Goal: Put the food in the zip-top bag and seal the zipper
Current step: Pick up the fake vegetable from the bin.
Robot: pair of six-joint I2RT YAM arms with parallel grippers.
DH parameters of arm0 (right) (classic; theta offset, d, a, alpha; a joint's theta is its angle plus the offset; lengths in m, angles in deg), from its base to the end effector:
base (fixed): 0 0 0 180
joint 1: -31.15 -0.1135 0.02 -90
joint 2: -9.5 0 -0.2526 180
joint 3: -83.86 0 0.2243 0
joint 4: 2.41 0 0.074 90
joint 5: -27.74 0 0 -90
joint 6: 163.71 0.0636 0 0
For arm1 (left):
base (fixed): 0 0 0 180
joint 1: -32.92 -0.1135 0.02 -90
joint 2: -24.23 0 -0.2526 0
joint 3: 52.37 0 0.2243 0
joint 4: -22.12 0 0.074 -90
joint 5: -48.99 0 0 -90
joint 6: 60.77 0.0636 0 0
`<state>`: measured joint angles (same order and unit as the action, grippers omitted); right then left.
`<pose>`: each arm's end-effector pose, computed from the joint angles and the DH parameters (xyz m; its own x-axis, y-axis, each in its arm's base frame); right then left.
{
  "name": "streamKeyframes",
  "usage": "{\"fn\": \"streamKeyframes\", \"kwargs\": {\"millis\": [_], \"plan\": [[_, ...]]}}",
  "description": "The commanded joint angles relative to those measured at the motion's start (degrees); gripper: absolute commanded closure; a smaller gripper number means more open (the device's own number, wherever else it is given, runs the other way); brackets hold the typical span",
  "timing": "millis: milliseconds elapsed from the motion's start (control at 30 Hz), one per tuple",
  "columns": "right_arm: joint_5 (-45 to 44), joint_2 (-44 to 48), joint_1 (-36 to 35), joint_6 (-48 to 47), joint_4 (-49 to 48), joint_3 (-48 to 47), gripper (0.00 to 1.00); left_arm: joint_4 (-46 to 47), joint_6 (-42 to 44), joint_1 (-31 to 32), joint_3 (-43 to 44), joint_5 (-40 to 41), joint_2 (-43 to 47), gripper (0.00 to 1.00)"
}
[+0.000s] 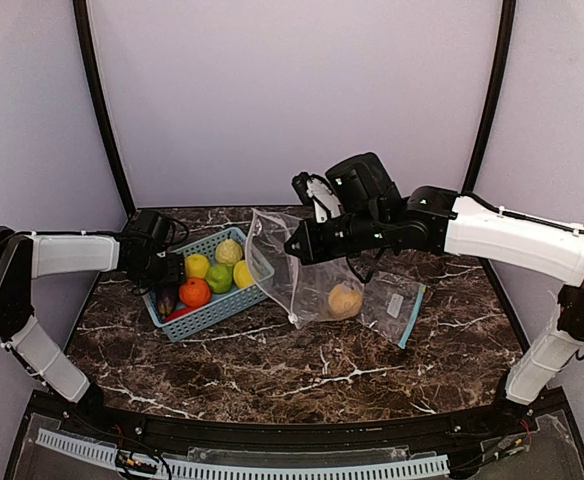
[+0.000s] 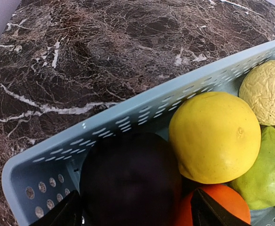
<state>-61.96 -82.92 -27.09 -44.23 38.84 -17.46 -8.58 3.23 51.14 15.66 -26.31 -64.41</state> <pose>0.1937 0.3135 0.3269 -0.6648 -0.1389 -0.7340 -0.6036 0.6788 0.4182 0.2982 -0.0812 0.1813 -0.7329 -0.2052 -0.6487 -0.1886 0.9773 -0.0960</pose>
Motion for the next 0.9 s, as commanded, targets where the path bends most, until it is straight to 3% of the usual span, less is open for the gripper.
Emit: {"fn": "streamKeyframes", "kwargs": {"millis": [0,567,867], "plan": [[0.76,-0.21,0.11,-0.03,-1.47,0.72,1.0,-1.56,0.47,-0.51,0.37,0.65,-2.34,0.2],[0.93,-0.04,0.05,0.24,-1.49,1.24,1.0,-2.14,2.88,-1.85,1.81,0.85,-6.53,0.16],[0.79,0.29,0.1,0.32,-1.55,1.6,1.0,-3.11,3.99,-2.13,3.93,1.93,-7.52,0.26]]}}
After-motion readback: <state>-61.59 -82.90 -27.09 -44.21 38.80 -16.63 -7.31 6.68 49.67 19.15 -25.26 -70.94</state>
